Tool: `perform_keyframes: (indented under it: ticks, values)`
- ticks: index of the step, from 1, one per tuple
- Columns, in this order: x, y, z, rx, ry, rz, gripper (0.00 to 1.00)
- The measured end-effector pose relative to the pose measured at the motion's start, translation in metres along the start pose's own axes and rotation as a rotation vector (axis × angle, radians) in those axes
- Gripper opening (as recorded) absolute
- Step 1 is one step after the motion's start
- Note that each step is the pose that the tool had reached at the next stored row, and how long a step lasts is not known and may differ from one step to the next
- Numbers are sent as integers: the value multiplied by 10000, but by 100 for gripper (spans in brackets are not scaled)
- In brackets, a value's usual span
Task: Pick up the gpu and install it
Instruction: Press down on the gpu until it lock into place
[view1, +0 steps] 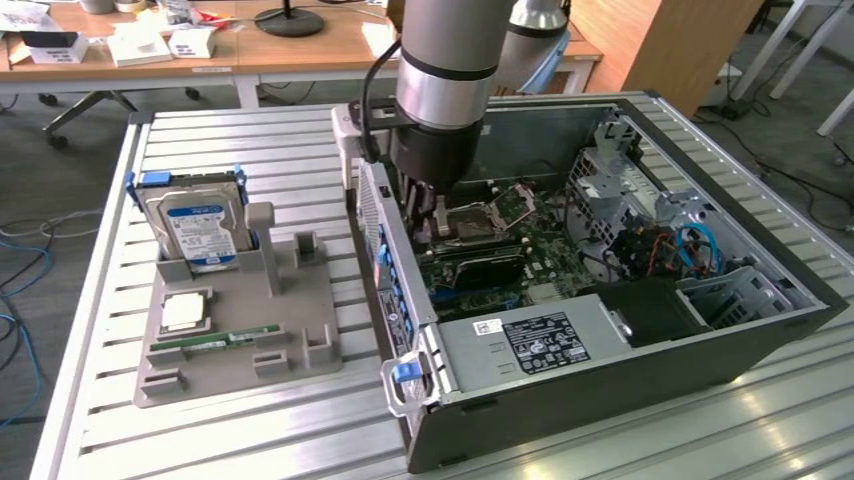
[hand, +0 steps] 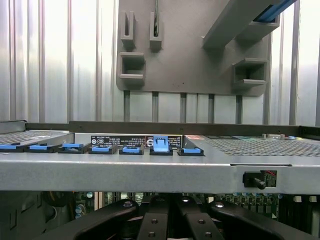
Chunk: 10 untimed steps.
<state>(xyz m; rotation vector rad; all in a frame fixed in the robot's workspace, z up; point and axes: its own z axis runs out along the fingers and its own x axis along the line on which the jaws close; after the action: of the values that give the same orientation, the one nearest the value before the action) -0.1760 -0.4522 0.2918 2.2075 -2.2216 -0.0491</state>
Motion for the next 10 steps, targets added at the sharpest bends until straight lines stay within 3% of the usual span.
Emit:
perform_keyframes:
  ticks: [10]
  values:
    - [0, -10, -1, -3, 1, 2, 11]
